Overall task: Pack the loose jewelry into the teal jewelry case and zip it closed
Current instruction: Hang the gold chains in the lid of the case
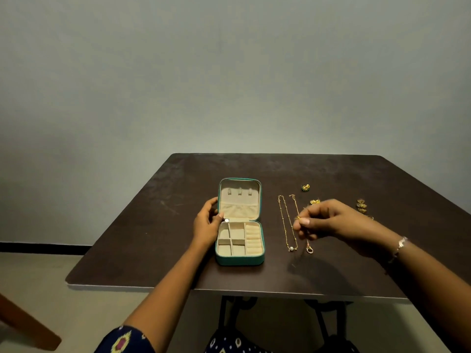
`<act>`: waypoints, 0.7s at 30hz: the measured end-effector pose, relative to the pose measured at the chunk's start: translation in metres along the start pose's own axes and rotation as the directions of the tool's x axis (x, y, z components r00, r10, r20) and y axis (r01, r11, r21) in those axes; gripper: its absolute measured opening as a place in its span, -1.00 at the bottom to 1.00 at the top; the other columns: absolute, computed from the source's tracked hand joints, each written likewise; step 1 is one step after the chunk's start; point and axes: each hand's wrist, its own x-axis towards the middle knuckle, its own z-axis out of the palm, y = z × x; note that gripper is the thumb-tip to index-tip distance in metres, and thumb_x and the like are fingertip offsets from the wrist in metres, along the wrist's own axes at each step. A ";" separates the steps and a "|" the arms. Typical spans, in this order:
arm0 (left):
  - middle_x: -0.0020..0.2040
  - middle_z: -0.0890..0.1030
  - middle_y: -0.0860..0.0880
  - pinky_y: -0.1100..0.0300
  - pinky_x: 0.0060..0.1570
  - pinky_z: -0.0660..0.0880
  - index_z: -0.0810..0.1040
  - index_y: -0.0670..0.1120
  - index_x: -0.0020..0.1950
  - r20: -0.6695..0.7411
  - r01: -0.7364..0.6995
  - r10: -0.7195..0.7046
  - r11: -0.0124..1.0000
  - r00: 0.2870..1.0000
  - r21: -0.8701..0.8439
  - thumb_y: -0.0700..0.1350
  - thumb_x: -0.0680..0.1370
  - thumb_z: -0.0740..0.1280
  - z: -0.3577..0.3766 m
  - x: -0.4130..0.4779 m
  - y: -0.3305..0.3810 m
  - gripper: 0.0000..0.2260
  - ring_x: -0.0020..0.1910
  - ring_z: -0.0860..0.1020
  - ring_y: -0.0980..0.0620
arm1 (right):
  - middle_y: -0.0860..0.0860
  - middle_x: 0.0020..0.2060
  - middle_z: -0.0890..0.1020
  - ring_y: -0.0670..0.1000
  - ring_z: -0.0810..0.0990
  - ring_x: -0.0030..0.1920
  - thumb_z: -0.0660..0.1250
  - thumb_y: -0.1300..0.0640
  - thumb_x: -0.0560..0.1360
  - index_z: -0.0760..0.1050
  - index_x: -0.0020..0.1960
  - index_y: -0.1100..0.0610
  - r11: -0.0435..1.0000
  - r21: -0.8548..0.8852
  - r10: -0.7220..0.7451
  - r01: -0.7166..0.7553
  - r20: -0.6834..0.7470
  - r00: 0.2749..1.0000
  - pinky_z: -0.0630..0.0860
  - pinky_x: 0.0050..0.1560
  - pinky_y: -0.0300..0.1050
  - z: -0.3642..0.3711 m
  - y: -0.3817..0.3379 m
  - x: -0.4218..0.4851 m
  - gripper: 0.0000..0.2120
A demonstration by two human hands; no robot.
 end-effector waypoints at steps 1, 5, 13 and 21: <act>0.13 0.53 -0.07 0.23 0.06 0.42 0.39 -0.17 0.32 0.004 -0.003 0.003 1.000 1.000 0.004 -0.35 0.53 0.25 0.000 0.001 -0.001 -0.63 0.09 0.48 0.06 | 0.09 -0.33 0.59 -0.10 0.49 -0.37 0.20 0.29 0.54 0.56 -0.11 0.29 1.000 -0.020 -0.014 0.014 0.006 1.000 0.42 -0.33 -0.33 0.001 -0.008 0.008 -0.83; 0.15 0.56 -0.11 0.28 0.02 0.45 0.41 -0.18 0.31 0.007 -0.015 0.015 1.000 1.000 -0.001 -0.35 0.52 0.25 0.000 0.002 -0.002 -0.64 0.09 0.50 0.05 | 0.07 -0.33 0.58 -0.17 0.53 -0.37 0.19 0.31 0.54 0.56 -0.06 0.32 0.995 -0.075 -0.057 0.059 0.031 0.998 0.43 -0.28 -0.30 0.010 -0.035 0.046 -0.83; 0.10 0.57 -0.08 0.43 -0.10 0.42 0.44 -0.18 0.29 0.027 -0.026 0.024 0.999 0.999 0.045 -0.33 0.52 0.26 0.002 0.003 -0.003 -0.66 0.03 0.50 0.10 | 0.01 -0.31 0.59 -0.12 0.53 -0.31 0.25 0.24 0.53 0.58 -0.04 0.27 0.930 -0.336 -0.157 0.147 -0.001 0.988 0.44 -0.34 -0.42 0.031 -0.056 0.118 -0.85; -0.02 0.57 -0.06 0.54 -0.19 0.44 0.47 -0.20 0.24 0.026 -0.010 0.010 1.000 1.000 0.004 -0.34 0.52 0.25 0.002 0.005 -0.005 -0.71 -0.07 0.51 0.13 | 0.07 -0.16 0.65 -0.09 0.54 -0.18 0.28 0.18 0.52 0.60 -0.03 0.22 0.733 -0.649 -0.257 0.205 0.015 0.966 0.38 -0.25 -0.42 0.044 -0.042 0.156 -0.84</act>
